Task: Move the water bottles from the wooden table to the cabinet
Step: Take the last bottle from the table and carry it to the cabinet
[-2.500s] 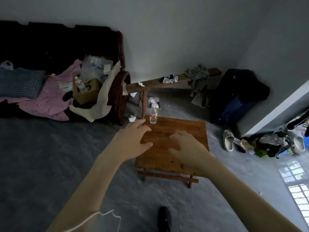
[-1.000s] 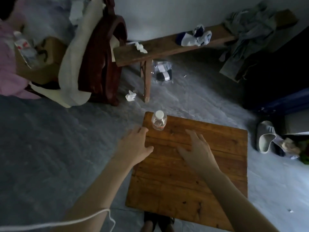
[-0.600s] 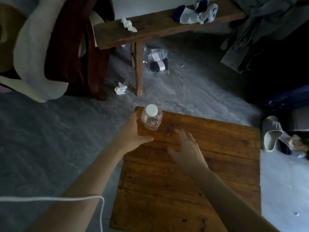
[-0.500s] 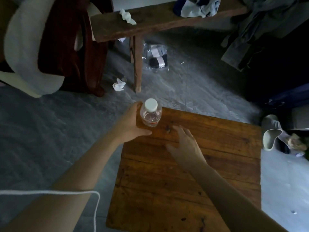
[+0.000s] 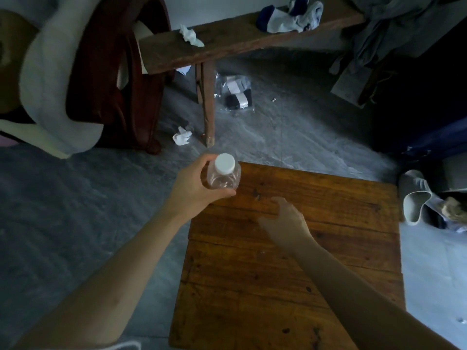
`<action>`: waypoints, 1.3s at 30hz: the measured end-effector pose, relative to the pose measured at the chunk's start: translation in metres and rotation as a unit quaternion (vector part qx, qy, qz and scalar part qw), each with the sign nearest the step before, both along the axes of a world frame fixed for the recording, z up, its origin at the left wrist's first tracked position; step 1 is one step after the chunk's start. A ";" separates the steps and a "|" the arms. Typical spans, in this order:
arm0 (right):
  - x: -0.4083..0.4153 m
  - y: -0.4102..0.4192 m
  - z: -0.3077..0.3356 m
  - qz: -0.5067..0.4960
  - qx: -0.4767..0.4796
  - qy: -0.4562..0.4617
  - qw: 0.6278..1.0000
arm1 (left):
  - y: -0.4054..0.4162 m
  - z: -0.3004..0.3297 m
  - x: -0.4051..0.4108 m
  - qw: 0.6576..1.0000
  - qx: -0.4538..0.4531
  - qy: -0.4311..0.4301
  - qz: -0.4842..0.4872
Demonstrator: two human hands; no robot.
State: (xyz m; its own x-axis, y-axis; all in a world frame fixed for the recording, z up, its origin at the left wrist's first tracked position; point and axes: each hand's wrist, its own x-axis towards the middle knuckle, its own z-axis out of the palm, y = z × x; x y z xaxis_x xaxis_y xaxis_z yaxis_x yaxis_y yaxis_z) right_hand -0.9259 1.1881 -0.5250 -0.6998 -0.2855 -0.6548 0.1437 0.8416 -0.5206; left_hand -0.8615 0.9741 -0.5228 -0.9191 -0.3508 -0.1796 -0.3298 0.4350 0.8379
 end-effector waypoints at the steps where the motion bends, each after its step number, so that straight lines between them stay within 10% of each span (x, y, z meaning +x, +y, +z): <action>1: -0.003 0.001 0.006 -0.011 -0.007 -0.003 1.000 | 0.000 0.007 0.003 1.000 -0.002 0.006 0.005; 14: 0.015 0.024 0.140 -0.050 -0.126 -0.011 0.991 | 0.023 0.197 0.024 0.992 -0.040 0.121 -0.022; 19: 0.041 0.034 0.222 -0.274 -0.303 -0.311 0.858 | 0.046 0.286 0.036 0.988 -0.022 0.142 -0.047; 23: 0.053 0.047 0.284 -0.296 -0.387 -0.384 0.785 | 0.067 0.347 0.045 0.983 -0.019 0.167 -0.069; 39: 0.045 0.131 0.433 -0.262 -0.505 -0.399 0.719 | 0.150 0.513 0.027 0.952 -0.031 0.280 -0.120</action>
